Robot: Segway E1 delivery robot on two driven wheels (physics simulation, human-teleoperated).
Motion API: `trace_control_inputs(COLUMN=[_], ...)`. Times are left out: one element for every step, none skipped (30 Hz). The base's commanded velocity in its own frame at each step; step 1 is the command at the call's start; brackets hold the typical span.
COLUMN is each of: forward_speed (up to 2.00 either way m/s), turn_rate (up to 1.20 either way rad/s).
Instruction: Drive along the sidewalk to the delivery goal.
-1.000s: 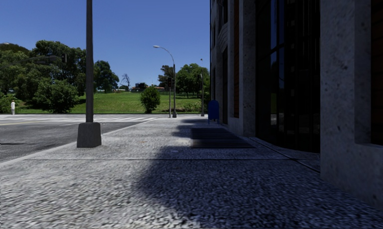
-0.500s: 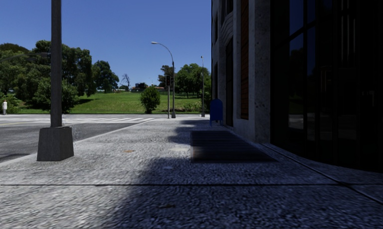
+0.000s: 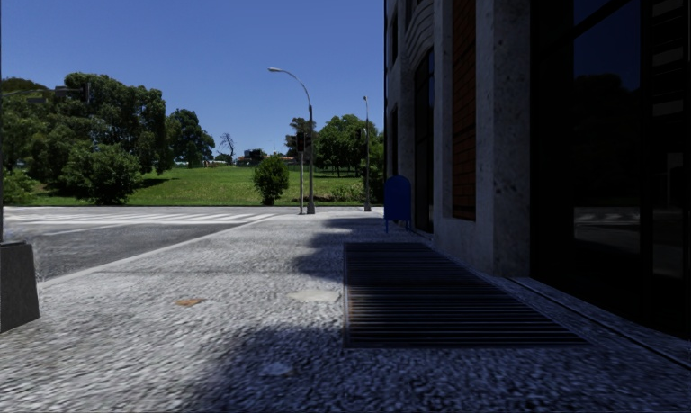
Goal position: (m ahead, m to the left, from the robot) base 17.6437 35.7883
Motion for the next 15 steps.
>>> trace_control_inputs(forward_speed=[2.00, 2.00, 2.00, 2.00, 2.00, 2.00, 2.00, 2.00, 2.00, 2.00, 2.00, 2.00, 2.00, 2.00, 2.00], turn_rate=[0.00, 0.00, 0.00, 0.00, 0.00, 0.00, 0.00, 0.00, 0.00, 0.00, 0.00, 0.00, 0.00, 0.00, 0.00])
